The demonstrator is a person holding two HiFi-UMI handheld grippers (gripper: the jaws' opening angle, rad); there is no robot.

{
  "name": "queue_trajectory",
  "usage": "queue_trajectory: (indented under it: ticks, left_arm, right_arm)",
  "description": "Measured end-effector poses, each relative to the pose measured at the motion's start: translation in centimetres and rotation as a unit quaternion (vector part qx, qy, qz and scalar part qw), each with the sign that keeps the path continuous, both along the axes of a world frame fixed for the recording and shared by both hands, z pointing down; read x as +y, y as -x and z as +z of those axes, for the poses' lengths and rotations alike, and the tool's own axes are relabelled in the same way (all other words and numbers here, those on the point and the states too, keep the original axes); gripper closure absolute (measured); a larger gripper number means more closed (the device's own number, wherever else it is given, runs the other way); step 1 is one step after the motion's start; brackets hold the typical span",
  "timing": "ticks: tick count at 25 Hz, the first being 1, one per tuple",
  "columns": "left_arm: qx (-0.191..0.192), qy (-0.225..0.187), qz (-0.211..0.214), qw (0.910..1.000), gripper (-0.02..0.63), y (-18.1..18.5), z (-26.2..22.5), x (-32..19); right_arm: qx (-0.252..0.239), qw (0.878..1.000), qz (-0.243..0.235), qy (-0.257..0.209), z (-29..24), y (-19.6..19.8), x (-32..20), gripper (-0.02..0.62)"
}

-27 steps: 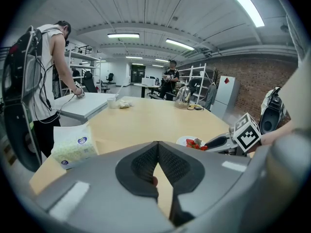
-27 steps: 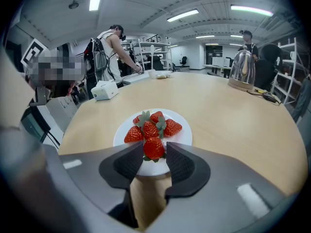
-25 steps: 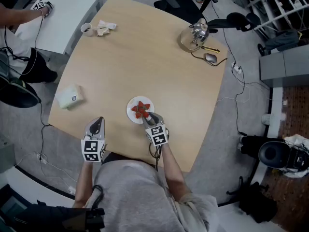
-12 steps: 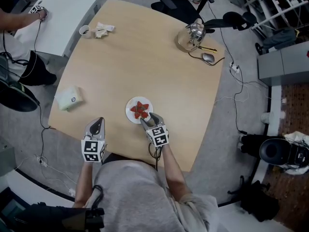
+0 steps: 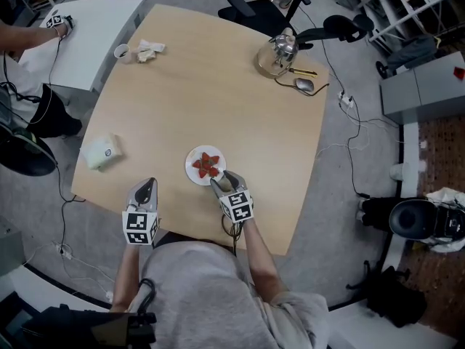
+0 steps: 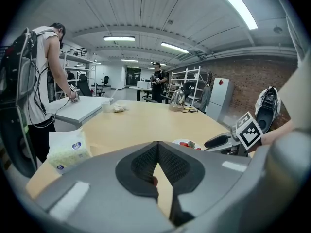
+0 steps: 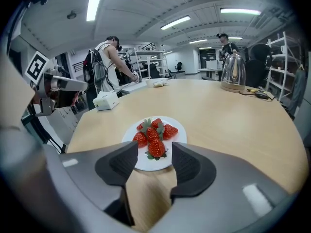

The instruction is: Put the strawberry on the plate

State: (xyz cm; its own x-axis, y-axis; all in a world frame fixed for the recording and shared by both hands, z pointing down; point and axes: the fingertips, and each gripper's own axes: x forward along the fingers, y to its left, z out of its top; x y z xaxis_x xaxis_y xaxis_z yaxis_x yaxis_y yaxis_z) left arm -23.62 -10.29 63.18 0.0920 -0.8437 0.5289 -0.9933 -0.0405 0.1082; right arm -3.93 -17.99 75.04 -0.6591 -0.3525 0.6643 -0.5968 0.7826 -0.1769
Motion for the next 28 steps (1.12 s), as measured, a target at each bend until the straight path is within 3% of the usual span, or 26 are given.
queue_trajectory:
  ticks: [14,28]
  left_arm:
    - [0.004,-0.032,0.045,0.9985,0.586,-3.0,-1.4,0.0]
    - [0.004,-0.079,0.108,0.9911,0.586,-6.9,-4.4,0.1]
  right_arm:
    - [-0.045,0.996,0.070,-0.039,-5.0,-2.3,0.4,0.537]
    - [-0.094,0.981,0.138,-0.094,-11.4,-5.1,2.3,0.588]
